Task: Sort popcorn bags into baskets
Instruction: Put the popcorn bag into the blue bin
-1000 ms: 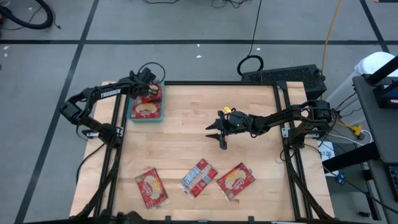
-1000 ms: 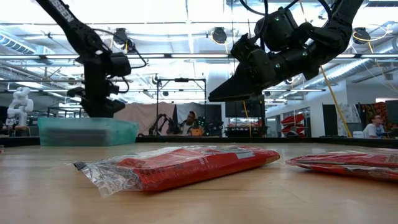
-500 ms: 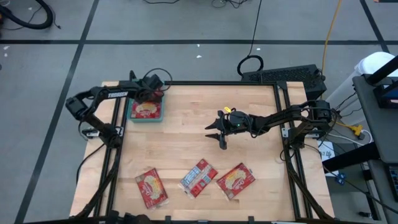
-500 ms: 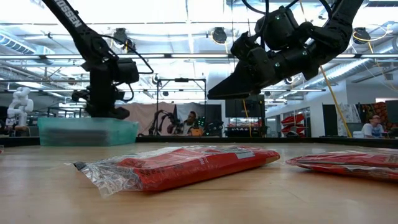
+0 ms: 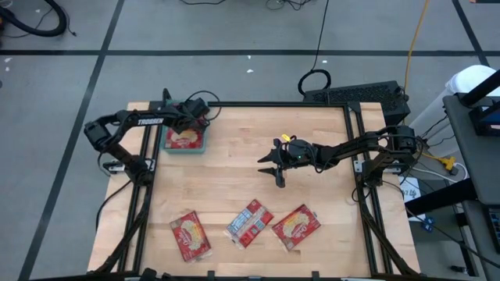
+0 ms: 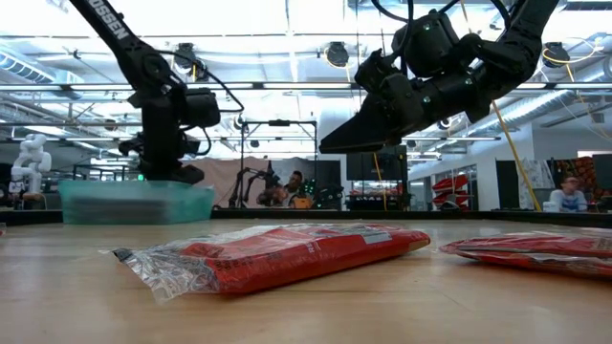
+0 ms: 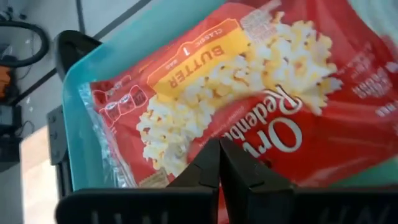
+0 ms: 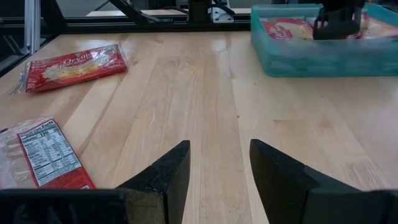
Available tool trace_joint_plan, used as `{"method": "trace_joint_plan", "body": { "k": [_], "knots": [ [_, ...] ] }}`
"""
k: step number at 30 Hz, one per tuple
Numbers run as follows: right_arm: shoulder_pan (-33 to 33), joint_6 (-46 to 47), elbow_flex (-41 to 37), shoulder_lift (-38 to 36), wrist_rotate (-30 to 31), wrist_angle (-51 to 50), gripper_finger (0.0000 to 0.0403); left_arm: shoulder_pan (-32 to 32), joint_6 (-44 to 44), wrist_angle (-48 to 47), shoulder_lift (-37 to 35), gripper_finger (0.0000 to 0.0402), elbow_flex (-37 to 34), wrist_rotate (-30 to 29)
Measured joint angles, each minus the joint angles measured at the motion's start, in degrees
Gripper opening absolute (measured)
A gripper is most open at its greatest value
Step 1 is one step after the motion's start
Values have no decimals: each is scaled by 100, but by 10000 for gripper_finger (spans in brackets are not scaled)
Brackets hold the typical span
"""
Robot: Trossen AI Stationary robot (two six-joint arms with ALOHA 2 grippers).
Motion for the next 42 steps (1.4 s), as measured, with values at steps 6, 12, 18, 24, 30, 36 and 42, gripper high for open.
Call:
{"method": "trace_joint_plan", "body": {
  "k": [6, 12, 18, 24, 30, 36, 42],
  "knots": [
    [0, 142, 0, 0, 2, -86, 157, -189, 57, -12, -396, 17, 0, -522],
    [0, 494, 0, 0, 2, -90, 157, -27, 144, -422, -580, 4, 0, 969],
    [0, 613, 0, 0, 15, -81, 157, 22, 193, -235, -499, 15, -209, 1398],
    [20, 643, 0, 0, 24, -81, 157, 251, 168, -40, -498, 4, -401, 902],
    [20, 643, 0, 0, 30, -81, 157, 249, 407, 29, -543, 19, -409, 774],
    [22, 643, 0, 0, 189, -83, 157, -37, 417, -15, -820, 4, -409, 772],
    [26, 902, 0, 0, 300, -90, 157, -368, 481, 84, -1467, 17, -411, 744]
  ]
}}
